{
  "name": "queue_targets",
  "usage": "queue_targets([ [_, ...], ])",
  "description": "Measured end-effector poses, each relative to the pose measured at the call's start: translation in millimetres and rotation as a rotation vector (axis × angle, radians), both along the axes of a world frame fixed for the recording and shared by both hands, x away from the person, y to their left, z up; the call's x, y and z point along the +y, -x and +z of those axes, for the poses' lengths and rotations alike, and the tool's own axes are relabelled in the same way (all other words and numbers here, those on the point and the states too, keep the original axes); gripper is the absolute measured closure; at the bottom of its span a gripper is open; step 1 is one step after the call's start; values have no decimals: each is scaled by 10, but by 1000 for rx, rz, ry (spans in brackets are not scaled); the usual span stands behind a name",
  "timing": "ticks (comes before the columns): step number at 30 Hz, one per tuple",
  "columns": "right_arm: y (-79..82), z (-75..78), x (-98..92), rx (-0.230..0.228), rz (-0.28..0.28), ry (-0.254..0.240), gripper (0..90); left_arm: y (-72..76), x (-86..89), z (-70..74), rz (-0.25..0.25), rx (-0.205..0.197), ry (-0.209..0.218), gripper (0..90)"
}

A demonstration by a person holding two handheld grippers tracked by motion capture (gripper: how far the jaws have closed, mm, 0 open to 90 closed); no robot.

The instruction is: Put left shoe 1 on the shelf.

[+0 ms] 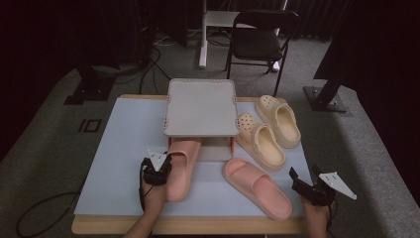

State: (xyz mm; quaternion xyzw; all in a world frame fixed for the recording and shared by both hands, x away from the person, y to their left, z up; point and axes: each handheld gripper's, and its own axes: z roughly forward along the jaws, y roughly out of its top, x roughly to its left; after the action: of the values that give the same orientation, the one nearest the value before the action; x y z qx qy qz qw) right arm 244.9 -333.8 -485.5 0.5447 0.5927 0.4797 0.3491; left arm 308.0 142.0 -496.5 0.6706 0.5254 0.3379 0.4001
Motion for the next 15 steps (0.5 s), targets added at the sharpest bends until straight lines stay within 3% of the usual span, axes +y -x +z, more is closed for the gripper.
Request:
queue_targets([
  [6, 7, 0, -18, -2, 0, -6, 137, -156, -108, 0, 5, 10, -9, 832],
  [15, 6, -12, -57, 0, -2, -20, 137, -314, -134, -50, 80, 25, 24, 831],
])
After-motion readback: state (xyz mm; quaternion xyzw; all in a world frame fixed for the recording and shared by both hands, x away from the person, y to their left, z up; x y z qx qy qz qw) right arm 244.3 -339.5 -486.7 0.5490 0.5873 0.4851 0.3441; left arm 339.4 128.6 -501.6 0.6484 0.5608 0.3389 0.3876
